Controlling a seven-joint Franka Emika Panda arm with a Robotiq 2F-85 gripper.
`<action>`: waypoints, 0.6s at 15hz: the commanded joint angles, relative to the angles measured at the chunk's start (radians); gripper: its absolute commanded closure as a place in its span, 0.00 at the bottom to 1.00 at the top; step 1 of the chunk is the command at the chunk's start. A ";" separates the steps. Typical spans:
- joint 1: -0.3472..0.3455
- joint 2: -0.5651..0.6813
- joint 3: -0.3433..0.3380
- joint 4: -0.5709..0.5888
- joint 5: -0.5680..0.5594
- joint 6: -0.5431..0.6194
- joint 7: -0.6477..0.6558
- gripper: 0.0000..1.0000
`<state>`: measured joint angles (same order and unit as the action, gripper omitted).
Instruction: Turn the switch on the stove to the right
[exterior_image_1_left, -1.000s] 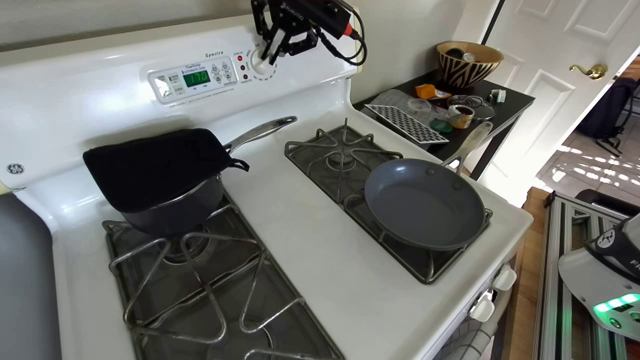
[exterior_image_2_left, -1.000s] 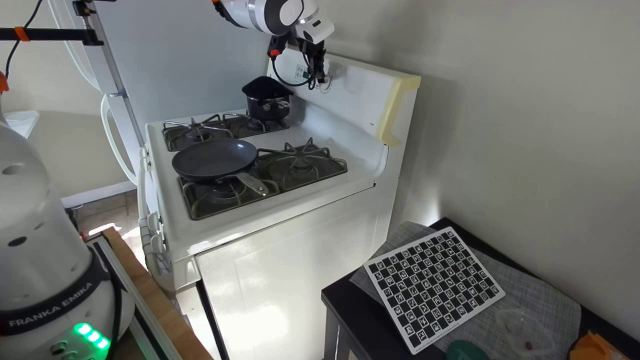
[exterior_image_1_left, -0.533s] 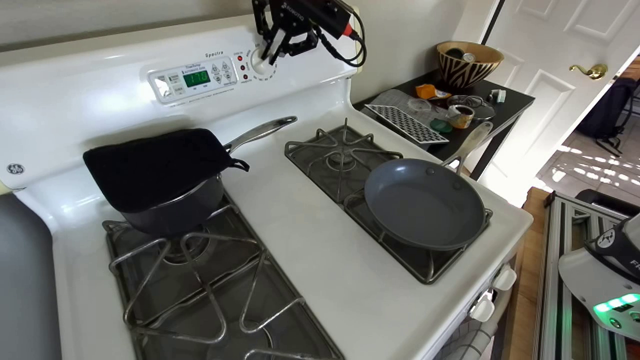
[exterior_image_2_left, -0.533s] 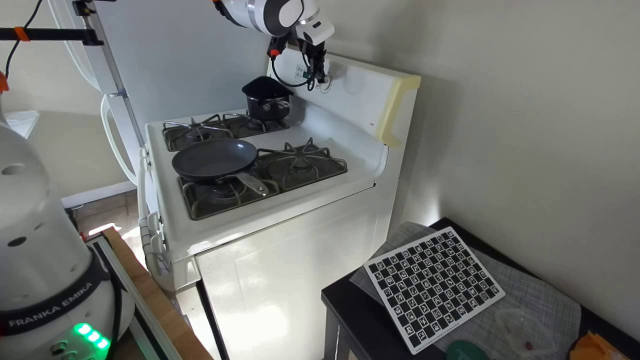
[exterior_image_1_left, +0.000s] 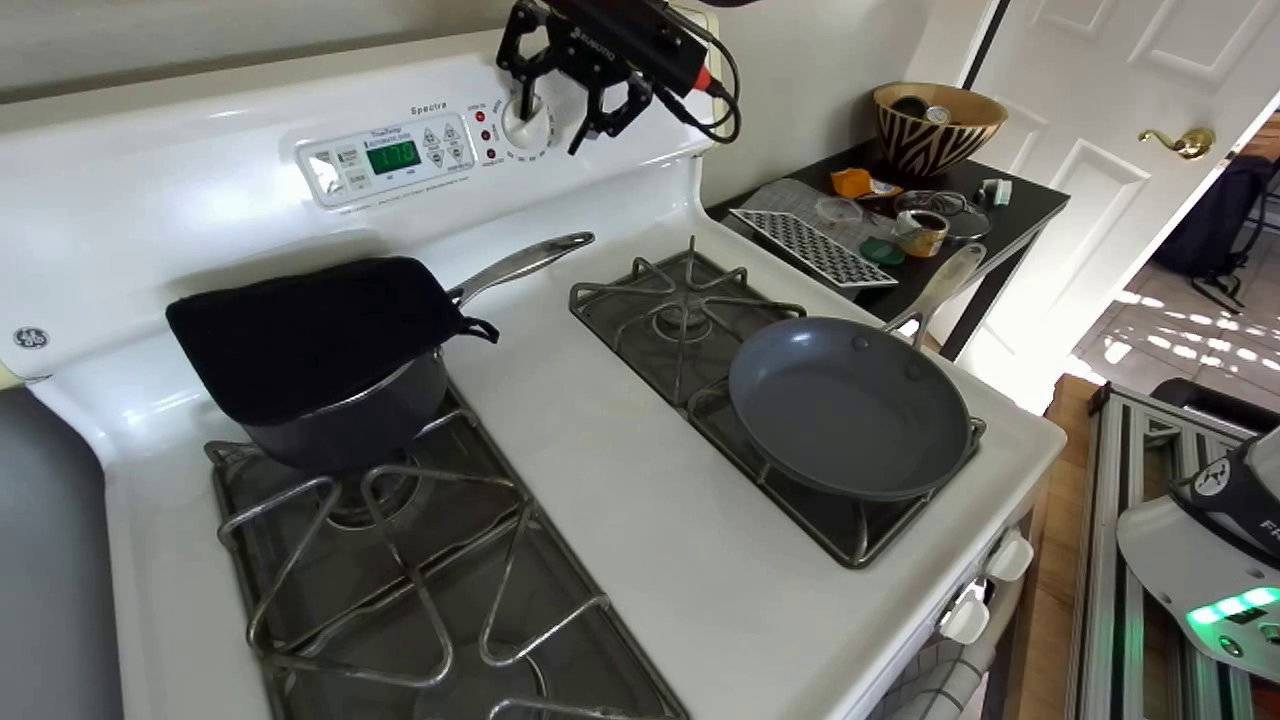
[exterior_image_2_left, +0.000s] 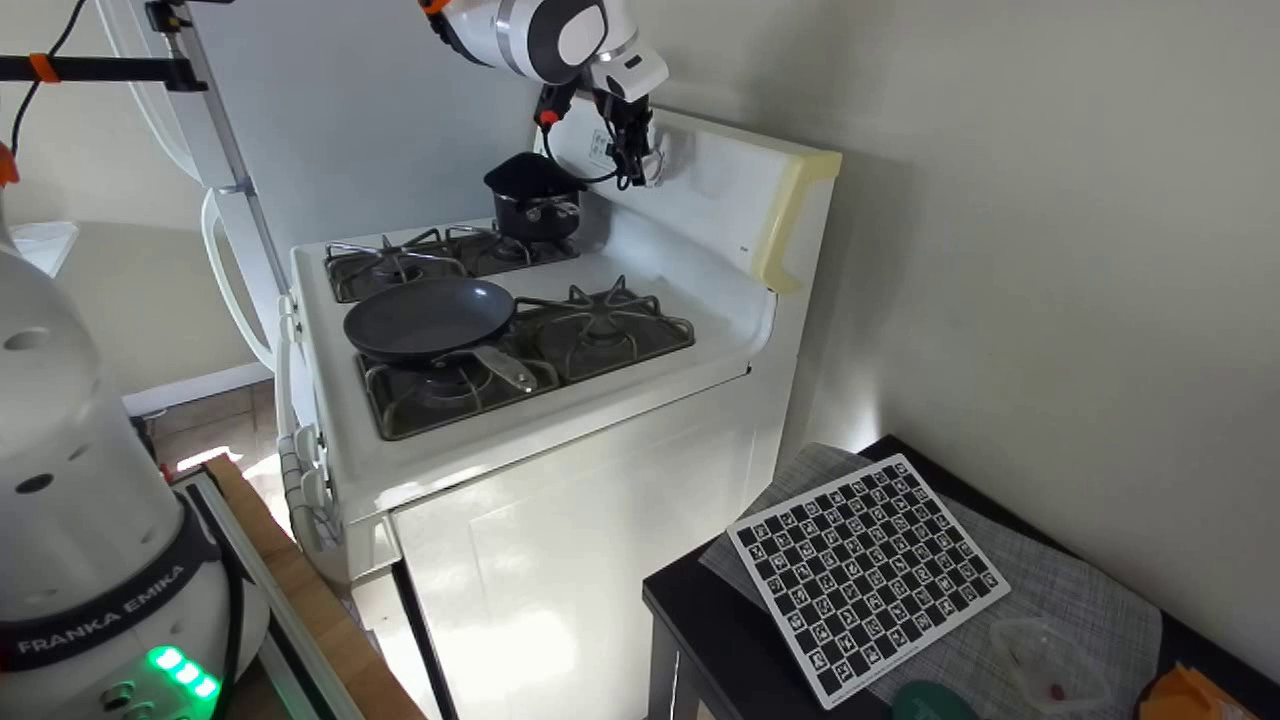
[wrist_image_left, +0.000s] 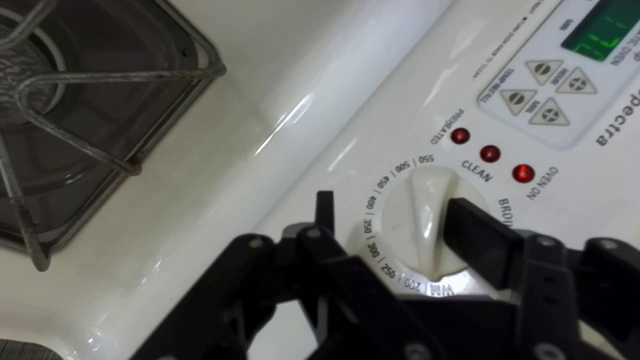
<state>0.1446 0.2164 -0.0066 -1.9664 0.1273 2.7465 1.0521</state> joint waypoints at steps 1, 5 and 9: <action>0.025 -0.014 -0.036 -0.027 -0.126 -0.015 0.040 0.10; 0.050 -0.041 -0.067 -0.025 -0.321 -0.070 0.054 0.00; 0.057 -0.065 -0.068 -0.011 -0.507 -0.108 0.061 0.00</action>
<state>0.1779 0.1844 -0.0580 -1.9739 -0.2582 2.6853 1.0776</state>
